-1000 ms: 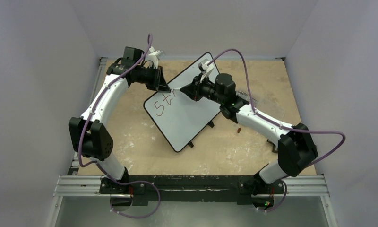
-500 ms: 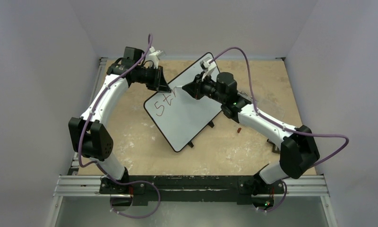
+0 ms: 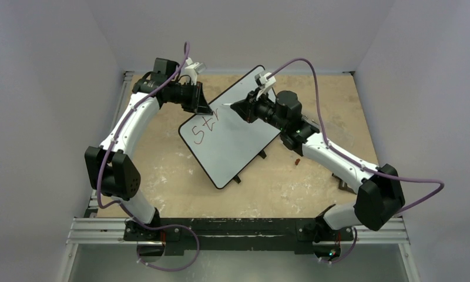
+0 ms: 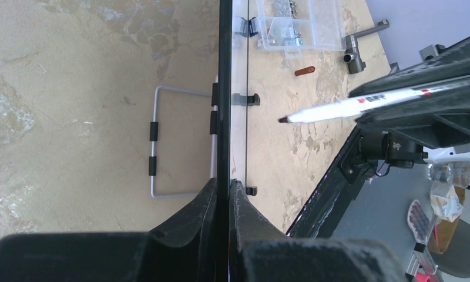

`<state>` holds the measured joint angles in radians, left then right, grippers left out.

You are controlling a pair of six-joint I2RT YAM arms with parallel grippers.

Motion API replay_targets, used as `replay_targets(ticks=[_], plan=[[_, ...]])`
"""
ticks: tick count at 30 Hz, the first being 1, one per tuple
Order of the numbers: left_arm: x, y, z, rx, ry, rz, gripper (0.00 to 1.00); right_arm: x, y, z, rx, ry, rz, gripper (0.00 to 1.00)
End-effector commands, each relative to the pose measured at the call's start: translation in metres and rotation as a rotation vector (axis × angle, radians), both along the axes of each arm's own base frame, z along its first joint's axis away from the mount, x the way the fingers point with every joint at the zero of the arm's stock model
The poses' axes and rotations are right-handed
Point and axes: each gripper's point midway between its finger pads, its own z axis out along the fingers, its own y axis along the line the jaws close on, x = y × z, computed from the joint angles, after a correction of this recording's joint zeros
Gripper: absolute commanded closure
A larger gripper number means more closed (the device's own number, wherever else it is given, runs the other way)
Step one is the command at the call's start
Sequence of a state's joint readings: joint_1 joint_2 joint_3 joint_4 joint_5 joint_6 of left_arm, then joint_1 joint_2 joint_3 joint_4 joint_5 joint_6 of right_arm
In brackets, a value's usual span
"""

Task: Write a sentence on the whiteboard
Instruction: Write a sentence at the center of the board.

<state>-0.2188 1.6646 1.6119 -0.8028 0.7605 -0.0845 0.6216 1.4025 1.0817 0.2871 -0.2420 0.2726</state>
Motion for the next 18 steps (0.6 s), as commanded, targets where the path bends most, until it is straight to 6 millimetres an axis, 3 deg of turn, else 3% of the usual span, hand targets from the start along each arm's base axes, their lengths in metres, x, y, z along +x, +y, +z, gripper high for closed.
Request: replay_targets(ticks=[1, 18], plan=[[0.007, 0.001, 0.041, -0.015, -0.192, -0.019, 1.00, 0.011, -0.002, -0.004, -0.029, -0.007, -0.038, 1.00], [0.007, 0.001, 0.042, -0.015, -0.193, -0.020, 1.00, 0.019, 0.008, -0.025, -0.069, 0.015, -0.005, 1.00]])
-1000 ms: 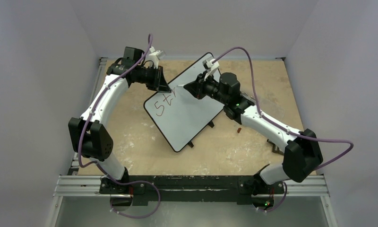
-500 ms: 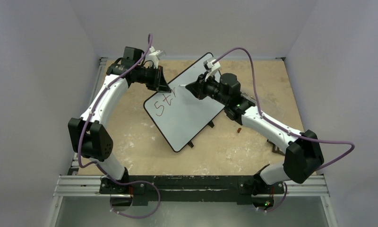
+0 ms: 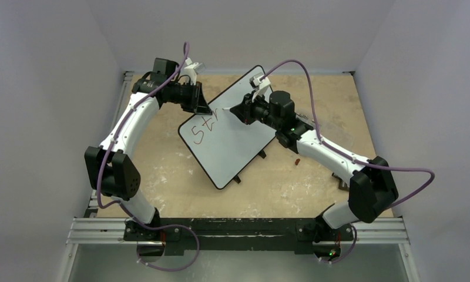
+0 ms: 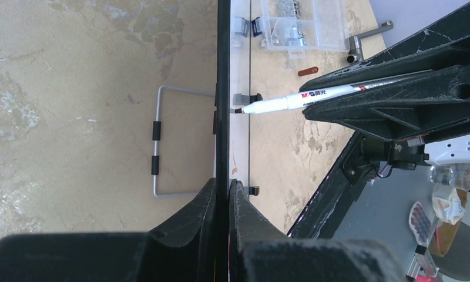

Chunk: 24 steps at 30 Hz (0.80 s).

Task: Write a sentence on the whiteboard
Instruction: Write a sentence at the center of the board.

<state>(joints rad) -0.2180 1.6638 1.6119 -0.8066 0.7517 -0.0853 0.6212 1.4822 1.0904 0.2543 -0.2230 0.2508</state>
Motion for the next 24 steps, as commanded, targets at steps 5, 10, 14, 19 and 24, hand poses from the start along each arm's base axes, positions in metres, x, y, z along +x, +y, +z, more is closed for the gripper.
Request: replay_targets(ticks=[5, 10, 14, 19, 24], plan=[[0.006, 0.000, 0.043, -0.023, -0.197, -0.029, 1.00, 0.000, 0.009, 0.003, -0.005, -0.025, 0.057, 1.00], [0.006, 0.000, 0.043, -0.023, -0.196, -0.028, 1.00, -0.006, 0.010, -0.007, -0.021, -0.003, 0.083, 1.00], [0.006, 0.000, 0.043, -0.023, -0.195, -0.028, 1.00, -0.012, 0.009, -0.014, -0.029, 0.009, 0.102, 1.00], [0.006, 0.000, 0.044, -0.023, -0.197, -0.028, 1.00, -0.015, 0.004, -0.027, -0.049, 0.030, 0.086, 1.00], [0.006, 0.000, 0.044, -0.023, -0.197, -0.028, 1.00, -0.016, -0.003, -0.032, -0.061, 0.034, 0.059, 1.00]])
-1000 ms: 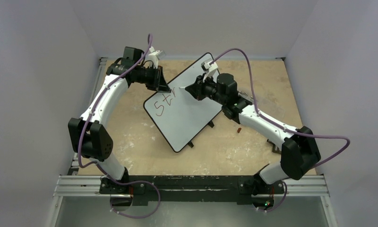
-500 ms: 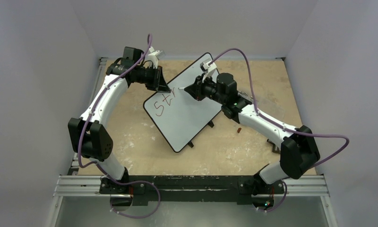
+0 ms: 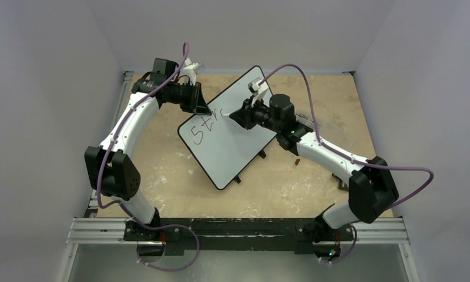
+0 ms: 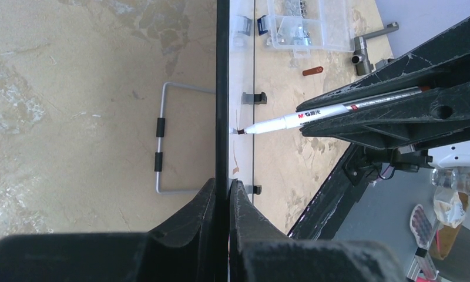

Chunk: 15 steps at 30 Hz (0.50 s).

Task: Write a sentence on the whiteboard
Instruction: Write a sentence at the center of the board.

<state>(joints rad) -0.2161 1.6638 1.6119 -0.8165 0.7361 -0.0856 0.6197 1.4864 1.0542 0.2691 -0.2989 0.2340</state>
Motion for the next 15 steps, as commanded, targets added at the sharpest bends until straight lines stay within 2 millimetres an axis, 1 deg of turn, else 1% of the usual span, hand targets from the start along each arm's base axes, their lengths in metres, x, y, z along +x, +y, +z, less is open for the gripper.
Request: replay_targets(ticks=[1, 7, 9, 15], plan=[[0.005, -0.003, 0.047, -0.036, -0.205, -0.042, 1.00, -0.002, -0.012, -0.015, -0.048, 0.011, -0.037, 1.00], [0.005, -0.003, 0.047, -0.037, -0.205, -0.043, 1.00, 0.009, -0.019, 0.000, -0.047, -0.015, -0.107, 1.00], [0.005, -0.003, 0.047, -0.037, -0.206, -0.042, 1.00, 0.013, -0.018, 0.005, -0.045, -0.021, -0.121, 1.00], [0.004, -0.003, 0.048, -0.039, -0.206, -0.045, 1.00, 0.024, -0.016, 0.014, -0.049, -0.026, -0.146, 1.00]])
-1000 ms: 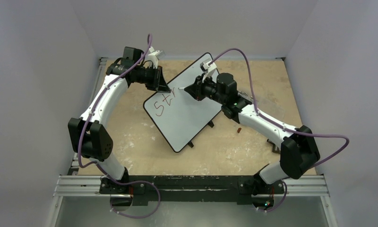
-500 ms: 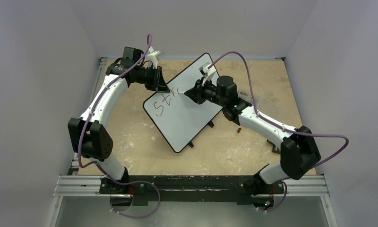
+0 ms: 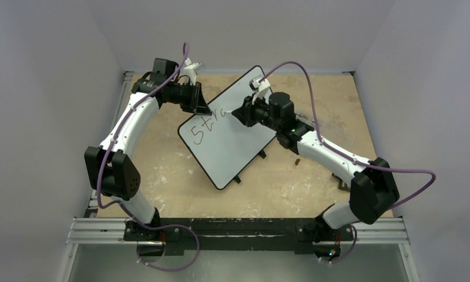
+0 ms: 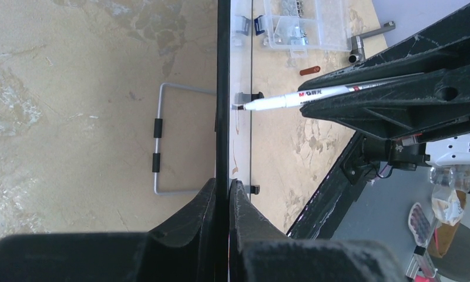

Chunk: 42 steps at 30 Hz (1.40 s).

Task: Write a sentence on the whiteboard
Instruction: Write a sentence at the center of the board.

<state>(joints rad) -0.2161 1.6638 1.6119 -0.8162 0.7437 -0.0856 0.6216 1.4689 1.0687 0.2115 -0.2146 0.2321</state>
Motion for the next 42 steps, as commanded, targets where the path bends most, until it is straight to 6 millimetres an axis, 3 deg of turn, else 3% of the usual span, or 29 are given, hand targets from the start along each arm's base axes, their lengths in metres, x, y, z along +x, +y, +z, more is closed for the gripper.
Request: replay_targets(ticks=[1, 8, 14, 23, 28, 34, 42], plan=[[0.005, -0.002, 0.048, -0.035, -0.209, -0.039, 1.00, 0.018, -0.004, 0.014, -0.020, -0.038, -0.064, 1.00], [0.005, -0.002, 0.047, -0.036, -0.206, -0.039, 1.00, 0.018, 0.003, 0.023, -0.011, -0.056, -0.027, 1.00], [0.004, -0.002, 0.048, -0.035, -0.210, -0.040, 1.00, -0.013, 0.020, 0.039, 0.057, -0.107, 0.161, 1.00], [0.004, -0.002, 0.048, -0.033, -0.209, -0.039, 1.00, -0.028, -0.005, 0.062, 0.106, -0.178, 0.099, 1.00], [0.004, -0.002, 0.048, -0.033, -0.208, -0.039, 1.00, -0.021, -0.019, 0.070, 0.117, -0.188, 0.024, 1.00], [0.004, -0.002, 0.048, -0.036, -0.207, -0.039, 1.00, -0.002, -0.028, 0.065, 0.091, -0.164, -0.050, 1.00], [0.002, -0.006, 0.053, -0.061, -0.209, -0.049, 1.00, 0.012, -0.023, 0.060, 0.079, -0.141, -0.046, 1.00]])
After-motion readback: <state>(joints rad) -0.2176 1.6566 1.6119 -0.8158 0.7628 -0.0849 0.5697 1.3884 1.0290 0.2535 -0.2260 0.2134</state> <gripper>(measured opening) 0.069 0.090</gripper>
